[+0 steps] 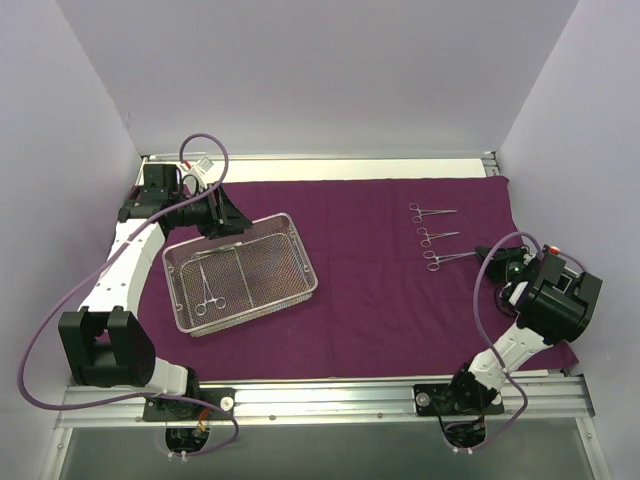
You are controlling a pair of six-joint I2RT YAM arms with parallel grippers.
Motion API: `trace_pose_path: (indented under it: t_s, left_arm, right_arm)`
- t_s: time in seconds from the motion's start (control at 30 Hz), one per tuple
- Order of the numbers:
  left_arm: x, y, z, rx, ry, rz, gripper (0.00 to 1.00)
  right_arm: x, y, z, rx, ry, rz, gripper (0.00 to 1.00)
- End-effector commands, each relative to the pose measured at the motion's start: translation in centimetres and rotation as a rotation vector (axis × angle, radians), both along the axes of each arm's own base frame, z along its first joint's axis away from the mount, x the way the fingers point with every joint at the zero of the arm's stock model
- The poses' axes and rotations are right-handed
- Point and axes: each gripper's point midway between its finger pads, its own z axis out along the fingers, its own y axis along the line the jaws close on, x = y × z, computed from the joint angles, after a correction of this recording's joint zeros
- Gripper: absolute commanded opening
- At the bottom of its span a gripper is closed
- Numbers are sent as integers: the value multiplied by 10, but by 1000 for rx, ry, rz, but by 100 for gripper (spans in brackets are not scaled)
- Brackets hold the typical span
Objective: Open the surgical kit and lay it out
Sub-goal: Place the medical item in the surgical kit.
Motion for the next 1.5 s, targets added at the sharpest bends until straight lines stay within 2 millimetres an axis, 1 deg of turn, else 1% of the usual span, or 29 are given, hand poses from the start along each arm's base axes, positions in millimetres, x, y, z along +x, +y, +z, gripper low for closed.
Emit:
trace_pose_path:
  t_s: [0.0,0.07,0.2,0.37,0.4,0.43,0.47,0.5,0.53,0.57,0.6,0.63,0.67,0.7,0.73,0.77,0.8,0.83,0.9,1.0,1.03,1.1,1.13,1.17,1.2,1.27,1.37,1.47]
  left_arm:
    - [2,0,8,-21,-33,-9,51]
    - [2,0,8,-23,-34,-10,51]
    - [1,0,7,-24,-33,-9,50]
    - [1,0,7,-25,-34,-9,51]
    - [1,0,7,-25,-33,-8,51]
    - [1,1,7,-25,-35,-7,51]
    - [1,1,7,-26,-34,-8,51]
    - [1,1,6,-25,-33,-6,51]
    - [1,1,6,-25,-32,-5,51]
    - [1,1,6,-25,-30,-5,50]
    - [1,2,5,-25,-29,-3,51]
    - [1,2,5,-25,-29,-3,51]
    - [2,2,5,-27,-29,-2,51]
    - [2,2,5,-27,-28,-1,51]
    - [1,2,4,-29,-25,-2,50]
    - [2,2,4,-29,-27,0,51]
    - [2,1,4,-34,-25,-1,51]
    - [1,1,3,-36,-21,-1,51]
    - [1,0,2,-41,-18,-2,51]
    - [1,4,-2,-16,-3,11,51]
    - [2,8,-6,15,5,30,51]
    - [-2,14,-11,61,33,40,52]
    - [-1,20,-16,104,41,66,52]
    - [-5,23,-20,125,69,74,53]
    - [-6,25,-20,142,69,79,53]
    - [-9,30,-25,170,90,91,53]
    - [-13,29,-30,166,113,82,53]
    - [-16,31,-35,177,135,91,53]
  right_arm:
    - [4,-15,1,-45,7,-31,13]
    - [3,-13,-2,-48,23,-26,14]
    - [0,-13,-4,-58,42,-23,22]
    - [-2,-11,-8,-74,72,-8,27]
    - [-2,-12,-7,-81,77,-10,32]
    - [-5,-10,-11,-71,102,-9,34]
    - [-4,-12,-11,-79,109,-8,36]
    - [-4,-14,-10,-110,119,-7,40]
    - [-9,-12,-15,-100,160,-4,43]
    - [-5,-15,-10,-116,156,-2,46]
    - [-4,-16,-7,-137,155,8,47]
    - [-7,-13,-13,-129,198,20,47]
    - [-7,-13,-13,-145,217,32,48]
    - [-1,-16,-5,-174,217,39,49]
    - [-6,-12,-12,-189,277,56,49]
    - [-7,-11,-12,-200,301,62,50]
    - [-4,-11,-9,-214,311,67,50]
    - [-8,-7,-12,-210,343,80,51]
    - [-7,3,-11,-232,372,100,52]
    - [-11,19,-16,-239,448,126,54]
    - [-14,22,-16,-233,478,132,55]
    - [-14,24,-13,-261,509,132,57]
    - [-21,27,-13,-259,546,136,59]
    - [-19,24,-9,-272,553,127,59]
    - [-26,24,-8,-271,584,122,60]
    - [-27,20,-2,-282,598,109,62]
    - [-29,16,3,-305,608,91,63]
    - [-28,11,5,-325,625,86,67]
